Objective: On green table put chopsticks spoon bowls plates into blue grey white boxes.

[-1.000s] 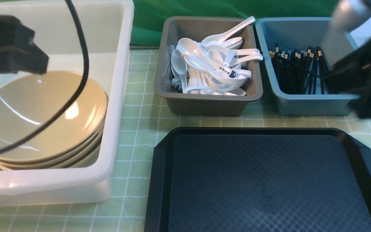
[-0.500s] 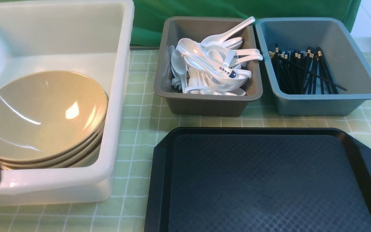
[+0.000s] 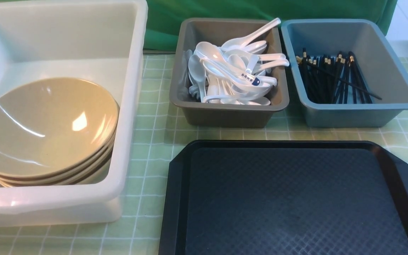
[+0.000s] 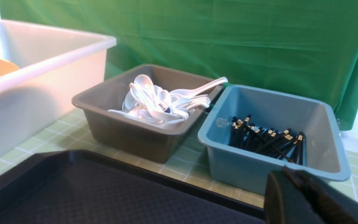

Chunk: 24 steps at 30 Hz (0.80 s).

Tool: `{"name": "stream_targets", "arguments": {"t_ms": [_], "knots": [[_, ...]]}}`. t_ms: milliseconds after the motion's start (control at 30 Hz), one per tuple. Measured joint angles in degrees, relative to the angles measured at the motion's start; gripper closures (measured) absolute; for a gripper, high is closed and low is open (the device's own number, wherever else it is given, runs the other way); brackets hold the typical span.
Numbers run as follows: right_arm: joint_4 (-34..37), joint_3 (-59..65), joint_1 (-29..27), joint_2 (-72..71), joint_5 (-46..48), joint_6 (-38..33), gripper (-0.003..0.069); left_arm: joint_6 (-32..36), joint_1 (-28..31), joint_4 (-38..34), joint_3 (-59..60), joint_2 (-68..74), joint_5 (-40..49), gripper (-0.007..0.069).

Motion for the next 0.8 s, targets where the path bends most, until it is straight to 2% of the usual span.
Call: {"name": "stream_targets", "arguments": {"t_ms": [167, 633, 733, 767, 800], "knots": [[0.0, 0.6, 0.0, 0.0, 0.2, 0.0, 0.063, 0.0, 0.0, -2.1, 0.0, 0.0, -0.1, 0.0627], [0.0, 0.6, 0.0, 0.0, 3.1, 0.0, 0.0616, 0.2, 0.0, -2.0, 0.1, 0.0, 0.9, 0.0627], [0.0, 0.6, 0.0, 0.0, 3.1, 0.0, 0.0615, 2.6, 0.0, 2.9, 1.4, 0.0, -1.9, 0.0627], [0.0, 0.6, 0.0, 0.0, 3.1, 0.0, 0.0613, 3.2, 0.2, 10.9, 4.4, 0.0, -7.2, 0.0627], [0.0, 0.6, 0.0, 0.0, 3.1, 0.0, 0.0613, 3.1, 0.2, 12.4, 4.8, 0.0, -7.8, 0.0627]]}}
